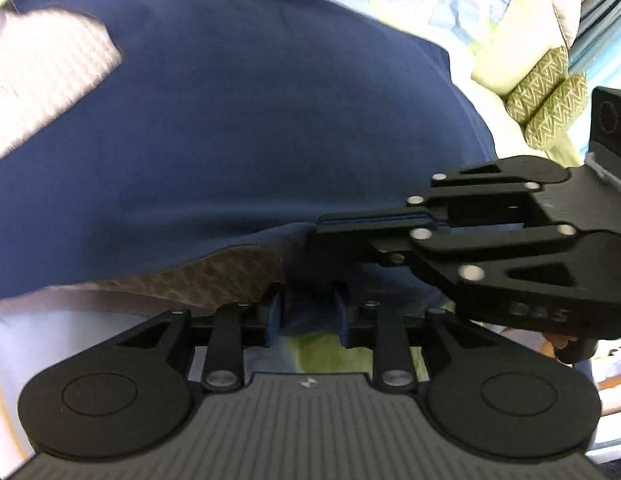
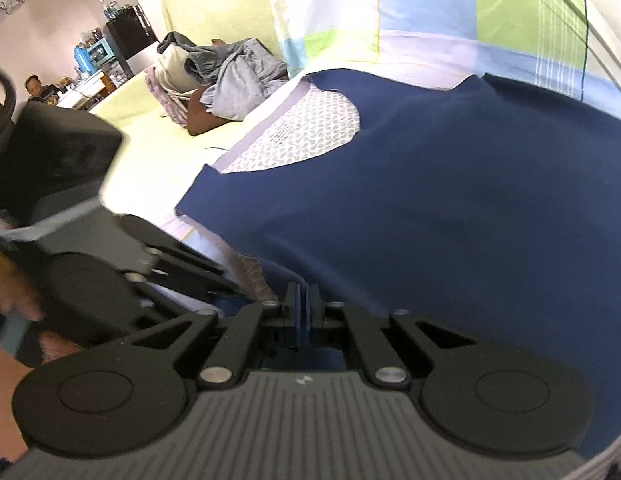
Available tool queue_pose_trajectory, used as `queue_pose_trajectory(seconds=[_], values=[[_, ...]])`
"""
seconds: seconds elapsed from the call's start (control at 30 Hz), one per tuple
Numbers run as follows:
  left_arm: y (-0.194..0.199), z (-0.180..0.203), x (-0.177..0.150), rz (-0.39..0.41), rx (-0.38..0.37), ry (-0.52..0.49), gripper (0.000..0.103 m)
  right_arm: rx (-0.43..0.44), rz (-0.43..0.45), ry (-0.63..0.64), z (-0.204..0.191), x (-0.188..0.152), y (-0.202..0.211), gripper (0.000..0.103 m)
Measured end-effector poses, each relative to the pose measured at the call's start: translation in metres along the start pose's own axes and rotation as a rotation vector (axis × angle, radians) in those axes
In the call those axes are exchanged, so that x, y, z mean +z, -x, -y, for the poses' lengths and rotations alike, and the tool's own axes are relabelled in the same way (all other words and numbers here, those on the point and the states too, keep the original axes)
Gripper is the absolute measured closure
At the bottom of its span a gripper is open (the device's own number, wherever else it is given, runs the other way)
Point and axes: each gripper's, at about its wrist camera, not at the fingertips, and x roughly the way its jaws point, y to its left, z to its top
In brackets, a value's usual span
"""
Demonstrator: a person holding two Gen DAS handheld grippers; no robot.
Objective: Fold clothes
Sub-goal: 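Fold the navy garment over with the left gripper toward the right gripper, then release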
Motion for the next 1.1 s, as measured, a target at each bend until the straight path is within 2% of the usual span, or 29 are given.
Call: queue_pose_trajectory(seconds=[0.03, 0.07, 0.1, 0.13, 0.17, 0.23, 0.27, 0.3, 0.33, 0.37, 0.4, 0.43, 0.47, 0.5, 0.53, 0.57, 0.6, 0.63, 0.73, 0.77, 0.83, 0.87, 0.9, 0.93, 0.97, 1.03, 1.07, 1.1], values=[[0.005, 0.007, -0.009, -0.011, -0.04, -0.035, 0.1, -0.03, 0.005, -0.023, 0.001, 0.0, 0.004, 0.081], [0.009, 0.011, -0.017, -0.015, -0.033, -0.07, 0.1, -0.06, 0.011, -0.045, 0.002, -0.001, 0.008, 0.066], [0.014, 0.015, -0.024, -0.019, -0.025, -0.104, 0.1, -0.109, 0.04, -0.056, 0.006, -0.006, 0.02, 0.063], [0.018, 0.019, -0.032, -0.024, -0.018, -0.138, 0.1, -0.163, 0.018, -0.064, 0.013, -0.013, 0.027, 0.056], [0.022, 0.019, -0.034, -0.024, -0.009, -0.148, 0.1, -0.217, -0.005, -0.073, 0.02, -0.02, 0.034, 0.052], [0.029, 0.018, -0.04, -0.053, 0.025, -0.165, 0.099, -0.326, -0.05, -0.089, 0.035, -0.034, 0.049, 0.052], [0.025, 0.014, -0.04, -0.097, 0.062, -0.189, 0.097, -0.368, -0.088, -0.08, 0.043, -0.043, 0.052, 0.052], [0.022, 0.011, -0.04, -0.141, 0.103, -0.215, 0.099, -0.409, -0.145, -0.058, 0.049, -0.052, 0.051, 0.052], [0.017, 0.014, -0.049, -0.189, 0.198, -0.287, 0.099, -0.45, -0.202, -0.033, 0.055, -0.062, 0.05, 0.052], [0.017, 0.019, -0.052, -0.221, 0.225, -0.305, 0.099, -0.47, -0.264, 0.029, 0.06, -0.078, 0.05, 0.052], [0.017, 0.024, -0.056, -0.252, 0.25, -0.324, 0.099, -0.45, -0.254, 0.074, 0.057, -0.084, 0.056, 0.052], [0.02, 0.033, -0.052, -0.235, 0.26, -0.342, 0.099, -0.44, -0.259, 0.085, 0.056, -0.085, 0.058, 0.054], [0.023, 0.042, -0.048, -0.217, 0.271, -0.361, 0.099, -0.426, -0.255, 0.103, 0.055, -0.085, 0.068, 0.063], [0.026, 0.051, -0.043, -0.199, 0.281, -0.379, 0.099, -0.414, -0.251, 0.12, 0.054, -0.086, 0.078, 0.063], [0.028, 0.064, -0.034, -0.16, 0.286, -0.393, 0.097, -0.435, -0.233, 0.134, 0.055, -0.087, 0.085, 0.061], [0.031, 0.078, -0.025, -0.121, 0.29, -0.407, 0.095, -0.501, -0.203, 0.172, 0.059, -0.09, 0.099, 0.054], [0.028, 0.093, -0.013, -0.095, 0.285, -0.425, 0.085, -0.523, -0.211, 0.195, 0.064, -0.094, 0.105, 0.051], [0.022, 0.105, -0.005, -0.086, 0.284, -0.452, 0.07, -0.544, -0.22, 0.218, 0.07, -0.097, 0.112, 0.05], [-0.011, 0.141, 0.011, -0.084, 0.288, -0.528, 0.053, -0.556, -0.35, 0.296, 0.101, -0.123, 0.13, 0.049], [-0.026, 0.15, 0.015, -0.097, 0.293, -0.539, 0.053, -0.537, -0.396, 0.299, 0.111, -0.131, 0.131, 0.049], [-0.058, 0.154, 0.017, -0.174, 0.31, -0.459, 0.053, -0.448, -0.49, 0.24, 0.129, -0.142, 0.134, 0.05], [-0.064, 0.154, 0.01, -0.217, 0.309, -0.405, 0.053, -0.349, -0.548, 0.191, 0.136, -0.143, 0.141, 0.062], [-0.069, 0.154, 0.002, -0.259, 0.306, -0.351, 0.053, -0.319, -0.537, 0.178, 0.137, -0.139, 0.149, 0.067], [-0.069, 0.159, -0.003, -0.305, 0.245, -0.309, 0.053, -0.292, -0.524, 0.165, 0.139, -0.135, 0.158, 0.066], [-0.068, 0.164, -0.008, -0.349, 0.188, -0.27, 0.053, -0.319, -0.474, 0.134, 0.143, -0.124, 0.173, 0.064], [-0.062, 0.188, -0.007, -0.346, 0.201, -0.329, 0.053, -0.374, -0.409, 0.053, 0.157, -0.107, 0.191, 0.063], [-0.062, 0.191, -0.006, -0.339, 0.202, -0.335, 0.053, -0.39, -0.346, -0.031, 0.174, -0.09, 0.207, 0.059], [-0.06, 0.206, 0.002, -0.304, 0.203, -0.349, 0.052, -0.392, -0.298, -0.081, 0.188, -0.078, 0.217, 0.055]])
